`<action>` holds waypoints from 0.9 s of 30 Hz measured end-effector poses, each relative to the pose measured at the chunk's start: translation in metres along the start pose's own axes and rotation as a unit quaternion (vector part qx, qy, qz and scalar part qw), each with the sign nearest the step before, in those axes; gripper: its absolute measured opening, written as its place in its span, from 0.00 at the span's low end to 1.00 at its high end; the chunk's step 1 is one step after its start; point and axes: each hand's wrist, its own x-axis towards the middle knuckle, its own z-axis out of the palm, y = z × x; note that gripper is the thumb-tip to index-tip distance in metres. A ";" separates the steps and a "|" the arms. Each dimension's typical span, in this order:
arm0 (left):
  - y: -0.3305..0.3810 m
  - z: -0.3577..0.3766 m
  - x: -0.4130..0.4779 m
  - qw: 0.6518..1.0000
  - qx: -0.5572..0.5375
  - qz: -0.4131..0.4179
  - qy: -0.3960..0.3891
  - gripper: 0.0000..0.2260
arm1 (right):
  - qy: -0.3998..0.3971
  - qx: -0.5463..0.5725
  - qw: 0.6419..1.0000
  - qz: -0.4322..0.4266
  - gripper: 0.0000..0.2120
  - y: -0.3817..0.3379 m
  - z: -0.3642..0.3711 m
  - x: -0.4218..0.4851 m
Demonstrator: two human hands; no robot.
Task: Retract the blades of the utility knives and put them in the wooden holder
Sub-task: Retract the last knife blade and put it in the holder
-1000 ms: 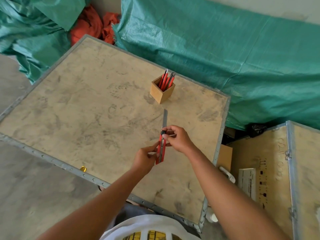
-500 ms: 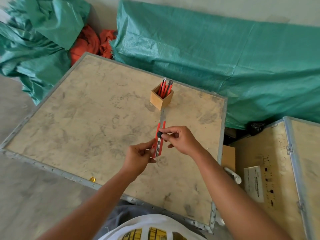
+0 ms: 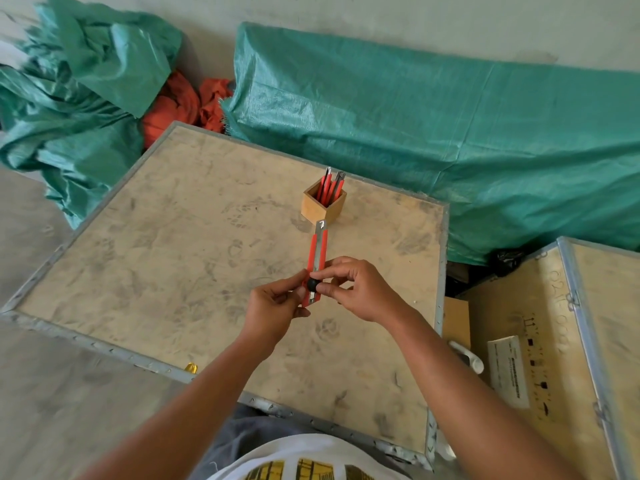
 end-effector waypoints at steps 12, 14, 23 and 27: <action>0.006 -0.002 -0.001 1.000 -0.018 0.006 0.013 0.13 | 0.090 -0.008 0.996 -0.016 0.10 -0.005 0.010 -0.009; 0.009 -0.001 -0.001 1.000 -0.015 0.013 0.009 0.13 | 0.063 0.007 0.998 -0.012 0.18 -0.006 0.007 -0.010; 0.012 0.002 0.001 1.000 -0.005 0.021 -0.005 0.13 | 0.101 -0.025 0.994 -0.015 0.10 -0.011 0.003 -0.007; 0.013 0.003 0.005 1.000 -0.014 0.020 -0.003 0.13 | 0.075 0.000 0.997 -0.022 0.12 -0.009 -0.001 -0.005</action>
